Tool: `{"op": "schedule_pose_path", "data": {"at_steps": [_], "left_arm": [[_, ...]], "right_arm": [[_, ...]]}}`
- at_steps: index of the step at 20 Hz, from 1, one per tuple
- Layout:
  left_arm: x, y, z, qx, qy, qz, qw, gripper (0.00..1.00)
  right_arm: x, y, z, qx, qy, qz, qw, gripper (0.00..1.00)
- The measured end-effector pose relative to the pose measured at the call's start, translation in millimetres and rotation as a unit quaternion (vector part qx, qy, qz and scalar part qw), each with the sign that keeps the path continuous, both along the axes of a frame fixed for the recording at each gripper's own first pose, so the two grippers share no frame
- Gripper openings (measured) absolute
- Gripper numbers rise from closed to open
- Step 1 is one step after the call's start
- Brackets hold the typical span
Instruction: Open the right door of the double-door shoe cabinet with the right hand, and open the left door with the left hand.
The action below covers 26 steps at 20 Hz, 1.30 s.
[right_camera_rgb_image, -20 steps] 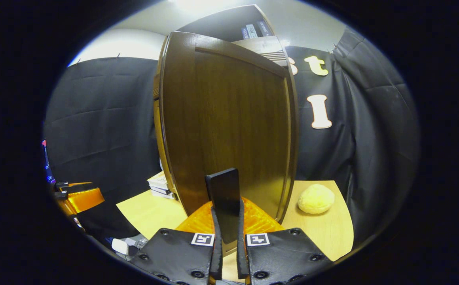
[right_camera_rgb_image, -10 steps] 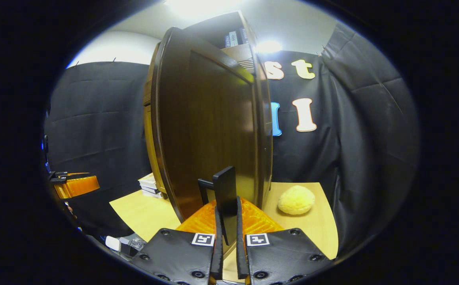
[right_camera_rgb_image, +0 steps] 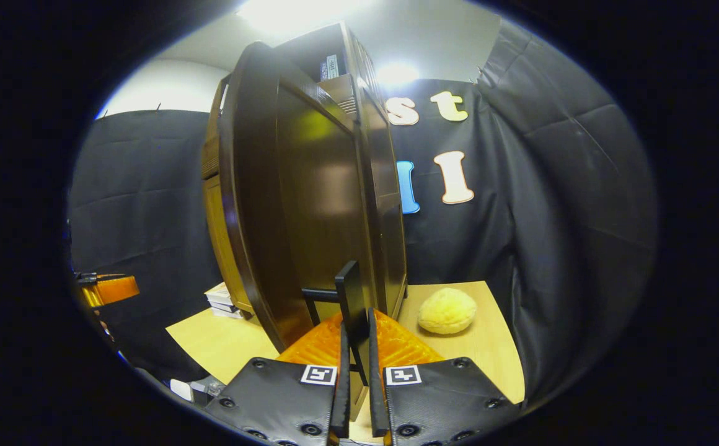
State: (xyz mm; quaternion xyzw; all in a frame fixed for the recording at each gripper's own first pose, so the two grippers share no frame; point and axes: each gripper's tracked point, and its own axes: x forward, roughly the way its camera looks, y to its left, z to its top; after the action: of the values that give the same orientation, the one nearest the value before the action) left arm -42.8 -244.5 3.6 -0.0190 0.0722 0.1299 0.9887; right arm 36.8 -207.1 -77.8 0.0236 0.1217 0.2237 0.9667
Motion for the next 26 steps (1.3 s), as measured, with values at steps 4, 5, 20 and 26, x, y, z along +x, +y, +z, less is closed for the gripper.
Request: {"op": "schedule_pose_path", "data": {"at_steps": [4, 5, 20, 26], "left_arm": [[10.2, 32.3, 2.7, -0.022, -0.003, 0.01, 1.0, 0.95], [13.8, 40.9, 4.4, -0.019, -0.002, 0.012, 1.0, 0.95], [125.5, 129.1, 10.5, -0.007, -0.012, -0.129, 0.992, 0.95], [171.0, 140.1, 18.1, -0.004, -0.03, -0.181, 0.983, 0.95]], "right_arm": [[-2.1, -2.3, -0.7, 0.007, 0.015, -0.026, 1.0, 0.15], [-5.2, -4.2, -1.3, 0.001, 0.016, -0.033, 0.999, 0.14], [-105.0, -6.5, 30.1, -0.042, 0.013, -0.271, 0.962, 0.14], [-98.6, 80.7, 78.1, -0.013, -0.03, -0.261, 0.965, 0.14]]}}
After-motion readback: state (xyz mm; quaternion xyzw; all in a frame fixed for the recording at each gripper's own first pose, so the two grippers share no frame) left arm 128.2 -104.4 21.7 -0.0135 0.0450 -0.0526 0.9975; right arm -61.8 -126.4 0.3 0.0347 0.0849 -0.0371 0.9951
